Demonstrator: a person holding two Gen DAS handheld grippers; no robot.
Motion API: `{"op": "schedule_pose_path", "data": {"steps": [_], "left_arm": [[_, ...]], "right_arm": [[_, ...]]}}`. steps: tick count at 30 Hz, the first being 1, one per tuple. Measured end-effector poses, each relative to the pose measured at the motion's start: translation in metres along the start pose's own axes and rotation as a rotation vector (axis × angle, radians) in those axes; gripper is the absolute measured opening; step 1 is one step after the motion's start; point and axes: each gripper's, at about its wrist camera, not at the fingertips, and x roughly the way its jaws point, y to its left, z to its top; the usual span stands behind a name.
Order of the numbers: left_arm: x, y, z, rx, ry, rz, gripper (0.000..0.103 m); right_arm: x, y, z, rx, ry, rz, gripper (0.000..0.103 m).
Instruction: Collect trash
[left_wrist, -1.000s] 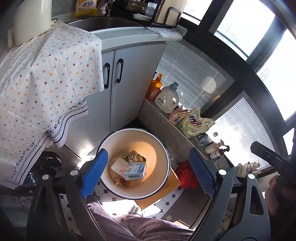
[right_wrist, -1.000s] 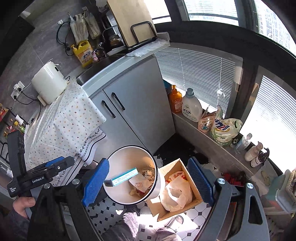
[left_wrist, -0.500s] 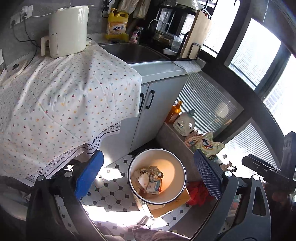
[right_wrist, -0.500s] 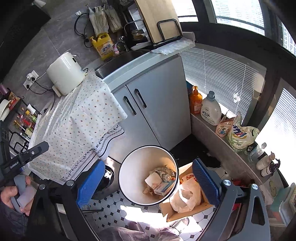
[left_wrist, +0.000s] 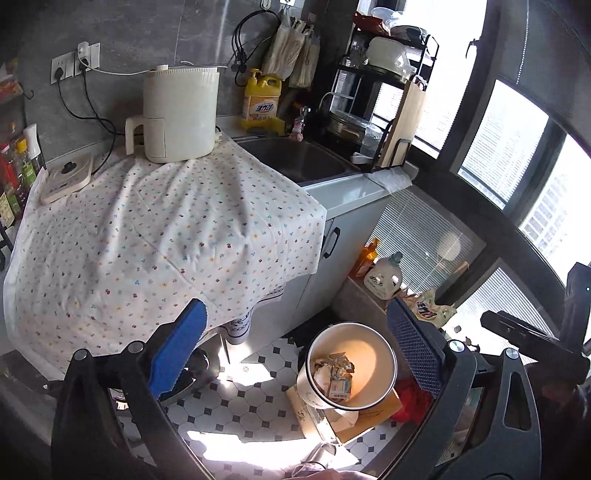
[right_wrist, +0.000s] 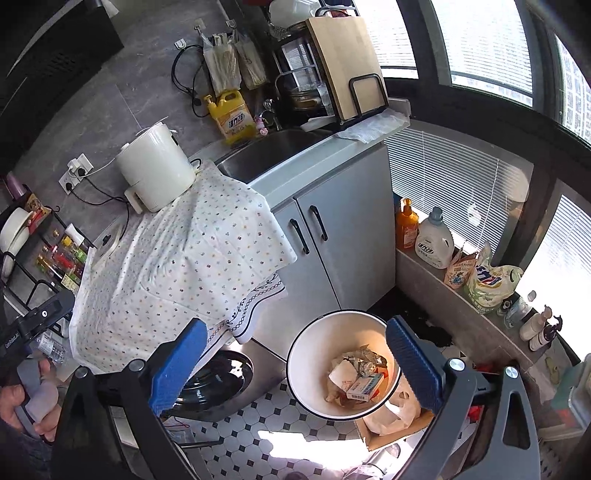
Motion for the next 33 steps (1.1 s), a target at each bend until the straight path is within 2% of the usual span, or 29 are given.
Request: {"op": "schedule_pose_path", "data": {"steps": [16,23,33], "left_arm": [[-0.104,0.084,-0.012,0.011,-0.115,0.027,0.097],[-0.131,0.105,-0.020,0.000,-0.156,0.052,0.097],[-0.143,0.124,-0.022,-0.040,-0.195,0.058,0.097]], "right_arm": [[-0.045,0.132,-0.025,-0.080,-0.098,0.050,0.095],[-0.056,0.161,-0.042,-0.093,-0.123,0.077,0.095],[-0.057,0.182,-0.039,-0.122,-0.127,0.068,0.095]]}}
